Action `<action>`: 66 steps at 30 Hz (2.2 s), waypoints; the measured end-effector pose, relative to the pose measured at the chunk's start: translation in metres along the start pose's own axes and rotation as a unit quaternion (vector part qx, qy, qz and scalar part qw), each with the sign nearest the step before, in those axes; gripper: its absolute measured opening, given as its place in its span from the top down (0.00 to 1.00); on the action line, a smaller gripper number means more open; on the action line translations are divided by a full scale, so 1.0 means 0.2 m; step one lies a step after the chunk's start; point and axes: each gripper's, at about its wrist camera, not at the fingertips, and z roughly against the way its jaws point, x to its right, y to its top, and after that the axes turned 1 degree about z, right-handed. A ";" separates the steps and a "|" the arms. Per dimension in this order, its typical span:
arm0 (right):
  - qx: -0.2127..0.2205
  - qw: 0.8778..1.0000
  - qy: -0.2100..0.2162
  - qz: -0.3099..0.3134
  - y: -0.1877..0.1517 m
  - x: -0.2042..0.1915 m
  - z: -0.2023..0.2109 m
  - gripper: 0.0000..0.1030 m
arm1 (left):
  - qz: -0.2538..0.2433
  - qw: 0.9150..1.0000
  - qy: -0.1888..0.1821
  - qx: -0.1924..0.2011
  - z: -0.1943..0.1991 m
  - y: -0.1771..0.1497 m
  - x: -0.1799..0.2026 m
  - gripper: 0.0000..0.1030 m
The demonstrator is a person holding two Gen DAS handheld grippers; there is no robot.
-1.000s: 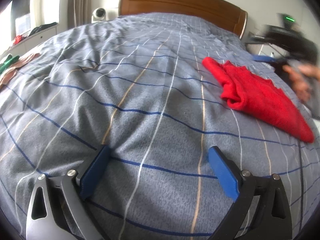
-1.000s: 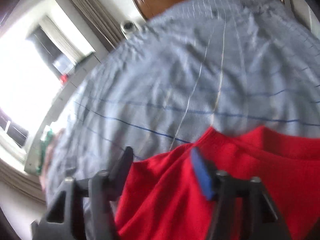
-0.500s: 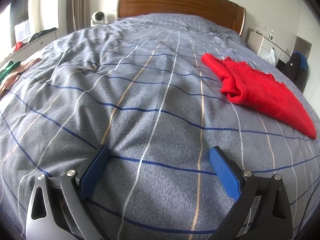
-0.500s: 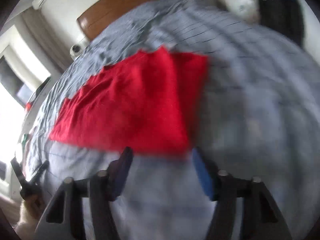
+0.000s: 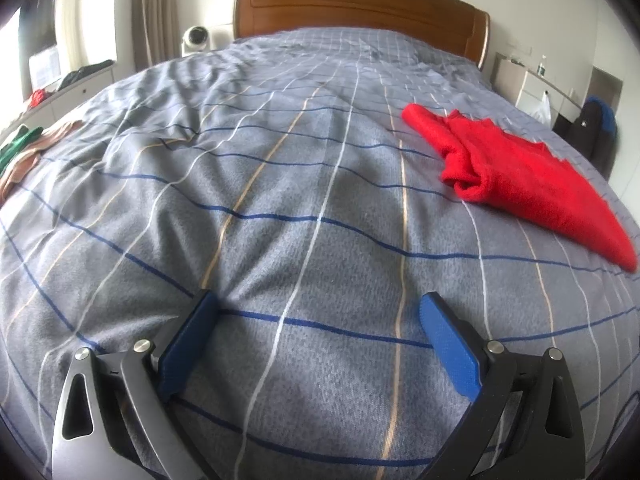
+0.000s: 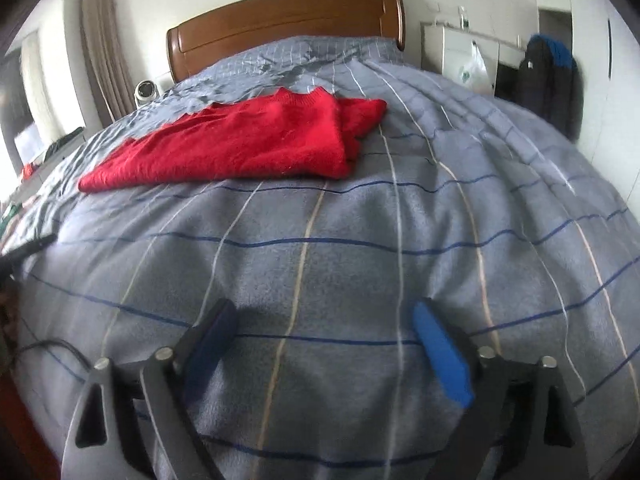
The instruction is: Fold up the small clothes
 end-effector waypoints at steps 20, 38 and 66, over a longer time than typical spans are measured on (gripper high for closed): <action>-0.003 0.999 0.030 -0.032 0.06 0.03 0.12 0.11 | 0.039 0.995 -0.092 -0.007 0.47 -0.15 0.11 0.02; -0.146 0.960 0.096 -0.219 0.80 0.30 -0.73 0.86 | 0.025 0.998 -0.055 -0.011 0.27 -0.17 0.10 0.02; -0.116 0.937 0.324 -0.053 1.22 -1.04 -0.57 0.37 | 0.107 0.989 -0.097 -0.013 0.24 -0.09 -0.07 0.02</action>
